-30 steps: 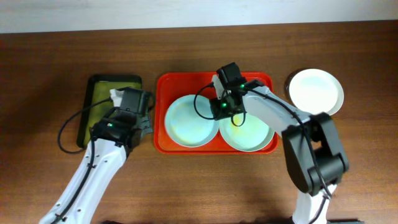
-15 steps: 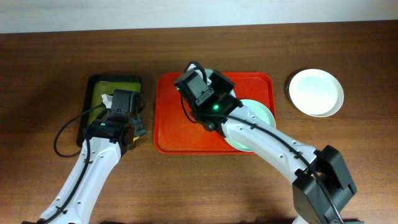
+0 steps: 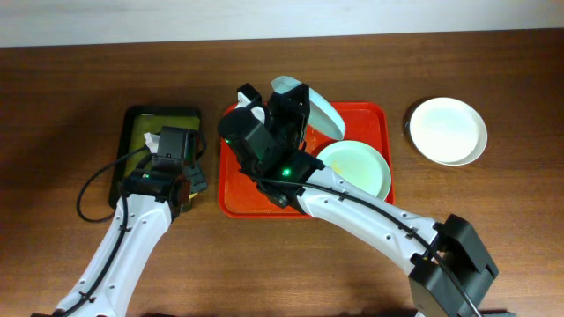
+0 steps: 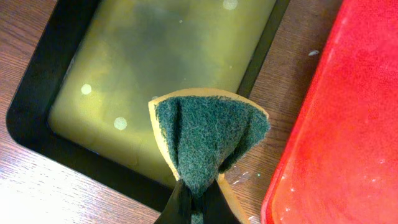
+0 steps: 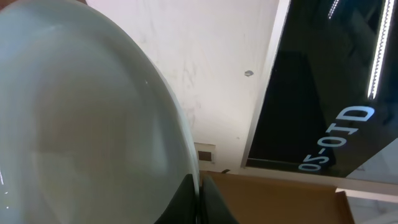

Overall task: Clean dirty plates on tray and stack at the side
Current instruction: 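Carry the light blue plate right and stack it on the white plate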

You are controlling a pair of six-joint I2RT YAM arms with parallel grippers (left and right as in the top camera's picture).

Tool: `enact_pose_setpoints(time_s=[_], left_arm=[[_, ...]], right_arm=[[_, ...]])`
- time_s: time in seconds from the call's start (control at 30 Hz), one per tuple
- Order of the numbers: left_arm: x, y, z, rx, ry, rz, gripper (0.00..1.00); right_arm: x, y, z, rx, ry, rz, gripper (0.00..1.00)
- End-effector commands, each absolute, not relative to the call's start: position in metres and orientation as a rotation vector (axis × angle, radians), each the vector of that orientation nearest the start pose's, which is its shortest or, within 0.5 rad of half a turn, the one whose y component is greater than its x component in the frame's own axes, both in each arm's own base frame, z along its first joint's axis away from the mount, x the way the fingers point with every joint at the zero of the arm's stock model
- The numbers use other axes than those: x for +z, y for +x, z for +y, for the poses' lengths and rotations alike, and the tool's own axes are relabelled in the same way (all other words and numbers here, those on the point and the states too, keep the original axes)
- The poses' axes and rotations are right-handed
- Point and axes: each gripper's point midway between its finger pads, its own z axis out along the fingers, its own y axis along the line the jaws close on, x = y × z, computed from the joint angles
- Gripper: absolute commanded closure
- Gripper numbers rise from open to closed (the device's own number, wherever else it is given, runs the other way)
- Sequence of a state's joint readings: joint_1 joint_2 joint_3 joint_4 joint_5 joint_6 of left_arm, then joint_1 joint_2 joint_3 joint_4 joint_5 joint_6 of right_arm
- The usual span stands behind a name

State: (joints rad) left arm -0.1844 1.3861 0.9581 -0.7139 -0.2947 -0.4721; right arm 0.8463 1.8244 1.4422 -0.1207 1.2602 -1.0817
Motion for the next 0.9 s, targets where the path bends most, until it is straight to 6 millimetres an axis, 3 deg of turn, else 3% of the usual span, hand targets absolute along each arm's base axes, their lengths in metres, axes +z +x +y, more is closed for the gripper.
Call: enact_pose_setpoints(time_s=[0.0, 0.07, 0.13, 0.2, 0.27, 0.3, 0.4, 0.47, 0.53, 0.6, 0.67, 0.73, 0.8, 0.87], left_arm=[[0.105, 0.322, -0.008, 0.182, -0.483, 2.602, 1.0], [0.105, 0.322, -0.008, 0.182, -0.483, 2.602, 1.0], [0.105, 0.322, -0.008, 0.181, -0.483, 2.599, 1.0], [0.105, 0.322, -0.009, 0.181, -0.483, 2.598, 1.0], [0.105, 0.322, -0.009, 0.18, -0.483, 2.598, 1.0], [0.106, 0.323, -0.009, 0.179, -0.483, 2.595, 1.0], [0.106, 0.324, -0.009, 0.177, -0.483, 2.593, 1.0], [0.106, 0.324, -0.009, 0.177, -0.483, 2.593, 1.0], [0.106, 0.324, -0.009, 0.177, -0.483, 2.593, 1.0], [0.106, 0.324, -0.009, 0.177, -0.483, 2.593, 1.0], [0.106, 0.324, -0.009, 0.176, -0.483, 2.593, 1.0], [0.106, 0.324, -0.009, 0.176, -0.483, 2.593, 1.0], [0.106, 0.324, -0.009, 0.176, -0.483, 2.593, 1.0], [0.106, 0.324, -0.009, 0.176, -0.483, 2.593, 1.0]], right_arm=[[0.293, 0.414, 0.221, -1.444, -0.978, 1.665, 0.96], [0.293, 0.415, 0.218, -1.428, -0.944, 1.678, 0.96], [0.287, 0.422, 0.205, -1.307, -0.748, 1.749, 0.96], [0.255, 0.434, 0.187, -1.07, -0.587, 1.886, 0.96], [0.205, 0.431, 0.176, -0.845, -0.615, 2.102, 0.96], [0.194, 0.429, 0.17, -0.783, -0.58, 2.165, 0.96], [0.203, 0.438, 0.147, -0.588, -0.339, 2.225, 0.96], [0.232, 0.449, 0.133, -0.234, -0.174, 2.236, 0.96], [0.249, 0.455, 0.101, -0.014, 0.006, 2.238, 0.96], [0.243, 0.458, 0.042, 0.084, 0.206, 2.284, 0.96], [0.215, 0.449, -0.016, 0.033, 0.396, 2.371, 0.96], [0.173, 0.434, -0.08, -0.051, 0.594, 2.466, 0.96], [0.14, 0.42, -0.125, -0.092, 0.747, 2.52, 0.96], [0.118, 0.412, -0.153, -0.036, 0.859, 2.542, 0.96]])
